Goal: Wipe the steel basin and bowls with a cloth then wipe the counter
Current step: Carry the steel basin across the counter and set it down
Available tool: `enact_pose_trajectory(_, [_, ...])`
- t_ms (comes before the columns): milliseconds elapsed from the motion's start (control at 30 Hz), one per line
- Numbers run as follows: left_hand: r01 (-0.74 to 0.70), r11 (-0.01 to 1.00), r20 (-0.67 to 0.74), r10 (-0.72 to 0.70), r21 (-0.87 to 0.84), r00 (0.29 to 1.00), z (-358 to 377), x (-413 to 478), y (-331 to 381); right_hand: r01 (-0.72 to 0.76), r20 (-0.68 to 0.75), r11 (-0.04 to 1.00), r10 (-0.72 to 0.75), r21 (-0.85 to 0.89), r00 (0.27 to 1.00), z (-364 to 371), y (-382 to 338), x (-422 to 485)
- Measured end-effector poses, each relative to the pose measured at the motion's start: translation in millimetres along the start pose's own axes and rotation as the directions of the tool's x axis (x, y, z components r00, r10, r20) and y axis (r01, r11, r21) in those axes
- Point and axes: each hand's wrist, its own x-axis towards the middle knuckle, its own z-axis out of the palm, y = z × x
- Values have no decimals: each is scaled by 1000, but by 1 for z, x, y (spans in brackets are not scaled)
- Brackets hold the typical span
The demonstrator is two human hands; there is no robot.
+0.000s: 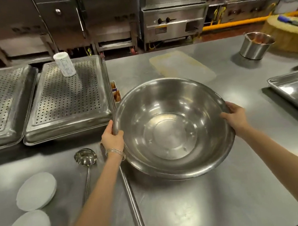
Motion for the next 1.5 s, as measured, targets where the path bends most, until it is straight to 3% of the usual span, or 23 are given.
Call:
enact_pose_trajectory(333, [39,997,-100,-32,66,994,26,23,-8,-14,79,1000,13,18,997,31,17,61])
enact_pose_trajectory(633, [75,995,-105,-68,66,992,39,30,-20,-41,109,999,44,-30,993,39,34,86])
enact_pose_trajectory(933, [21,988,-91,-8,151,996,49,37,-22,18,129,997,-8,-80,992,41,45,86])
enact_pose_trajectory(1133, [28,994,-89,-19,102,996,52,41,-21,23,113,991,-8,-133,994,43,45,91])
enact_pose_trajectory(1233, [-29,982,-16,32,189,999,45,38,-21,77,164,949,-27,-306,986,39,36,86])
enact_pose_trajectory(1333, [-172,919,59,162,354,985,23,29,-20,188,223,886,-99,-423,970,33,26,75])
enact_pose_trajectory(1500, [-376,720,189,329,583,925,-29,-12,-11,423,268,722,-327,-547,906,29,10,22])
